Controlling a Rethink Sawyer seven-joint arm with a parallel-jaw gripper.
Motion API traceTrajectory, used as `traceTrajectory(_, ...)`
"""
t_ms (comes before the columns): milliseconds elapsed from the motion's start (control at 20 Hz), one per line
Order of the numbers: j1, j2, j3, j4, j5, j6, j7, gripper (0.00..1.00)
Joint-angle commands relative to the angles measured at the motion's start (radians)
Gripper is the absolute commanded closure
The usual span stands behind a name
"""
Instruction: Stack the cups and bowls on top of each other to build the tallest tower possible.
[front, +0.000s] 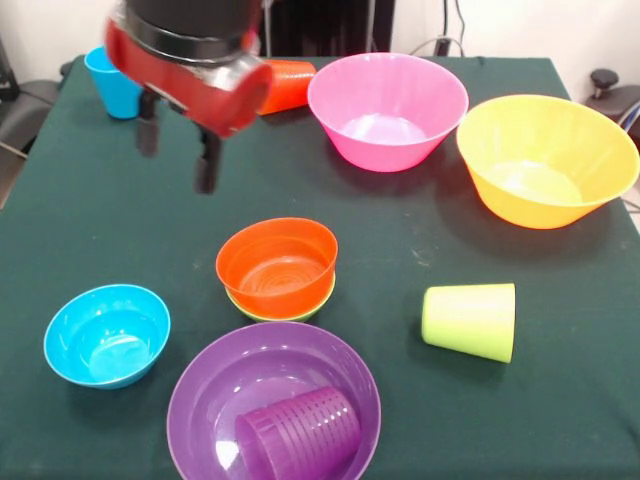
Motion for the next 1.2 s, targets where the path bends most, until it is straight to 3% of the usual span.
traceTrajectory(50, -0.045, 0.107, 0.147, -0.205, -0.072, 0.123, -0.267, 0.00)
traceTrajectory(750, -0.077, 0.256, 0.145, -0.459, -0.062, 0.085, -0.295, 0.00)
traceTrajectory(1200, -0.063, 0.266, 0.145, -0.413, -0.045, 0.024, -0.265, 0.00)
